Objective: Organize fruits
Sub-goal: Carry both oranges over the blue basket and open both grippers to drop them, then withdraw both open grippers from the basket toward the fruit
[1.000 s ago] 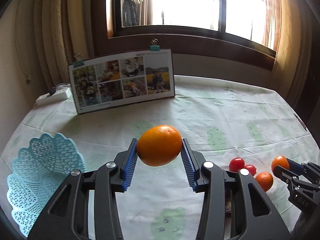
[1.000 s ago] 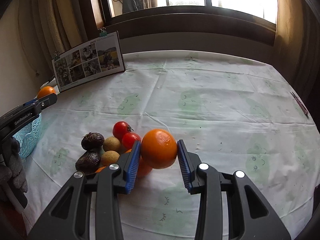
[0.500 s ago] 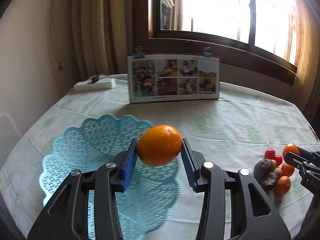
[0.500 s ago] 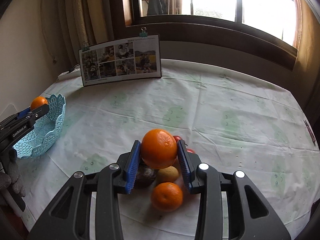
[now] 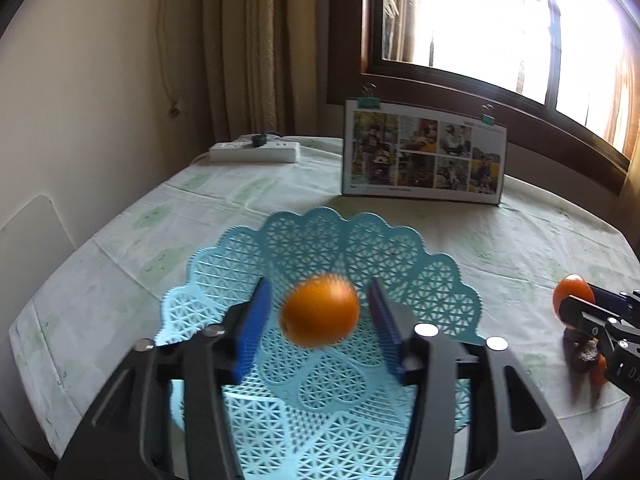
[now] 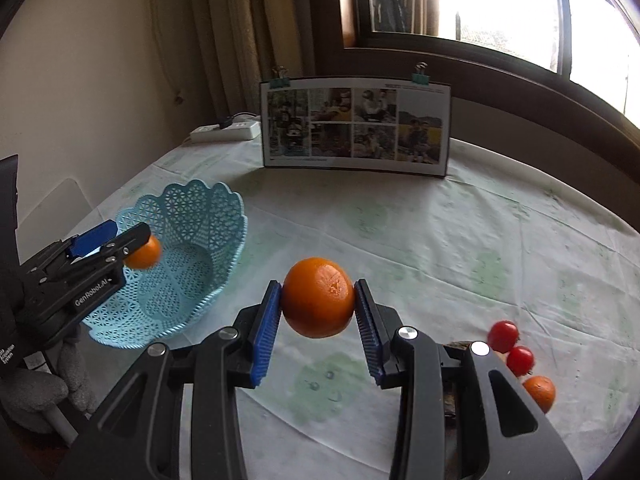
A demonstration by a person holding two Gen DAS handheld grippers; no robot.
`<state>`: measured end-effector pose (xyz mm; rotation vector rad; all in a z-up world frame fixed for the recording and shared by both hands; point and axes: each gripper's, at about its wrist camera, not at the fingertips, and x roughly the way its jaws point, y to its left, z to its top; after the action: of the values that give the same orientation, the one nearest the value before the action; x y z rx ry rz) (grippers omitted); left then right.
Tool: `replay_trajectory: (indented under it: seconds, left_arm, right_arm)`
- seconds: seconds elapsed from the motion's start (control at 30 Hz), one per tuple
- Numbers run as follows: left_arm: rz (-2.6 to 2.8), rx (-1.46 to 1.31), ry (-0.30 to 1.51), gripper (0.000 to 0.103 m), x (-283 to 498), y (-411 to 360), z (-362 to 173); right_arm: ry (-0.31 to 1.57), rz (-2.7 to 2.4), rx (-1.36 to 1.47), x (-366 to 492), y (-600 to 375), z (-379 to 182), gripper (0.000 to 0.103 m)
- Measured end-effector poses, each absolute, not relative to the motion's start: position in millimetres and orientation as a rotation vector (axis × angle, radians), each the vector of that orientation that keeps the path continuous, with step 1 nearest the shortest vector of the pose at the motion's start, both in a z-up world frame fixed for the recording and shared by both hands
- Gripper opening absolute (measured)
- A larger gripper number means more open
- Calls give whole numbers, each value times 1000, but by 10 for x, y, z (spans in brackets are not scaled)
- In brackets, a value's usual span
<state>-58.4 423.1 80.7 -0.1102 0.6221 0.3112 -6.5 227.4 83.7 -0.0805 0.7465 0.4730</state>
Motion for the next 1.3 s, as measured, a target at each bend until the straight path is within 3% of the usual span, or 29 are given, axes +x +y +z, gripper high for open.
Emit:
replay_trajectory:
  seconds: [0.03, 0.2, 0.47, 0.53, 0.57, 1.3]
  left_arm:
    - [325, -106, 608, 72, -611, 4260, 820]
    - [357, -88, 588, 77, -678, 4348, 854]
    - [412, -120, 569, 96, -758, 4509, 862]
    - [416, -122, 566, 96, -761, 4514, 861]
    - [416, -121, 568, 98, -756, 4509, 863]
    - [309, -19, 561, 100, -652, 3834, 990]
  right_arm:
    - [749, 494, -78, -62, 2347, 849, 38]
    - [753, 578, -81, -65, 2692, 885, 38]
    - [804, 656, -49, -20, 2983, 798, 40]
    - [796, 645, -33, -18, 2969, 788, 60]
    - [790, 635, -24, -17, 2946, 784, 61]
    - [776, 434, 87, -133, 1858, 705, 66]
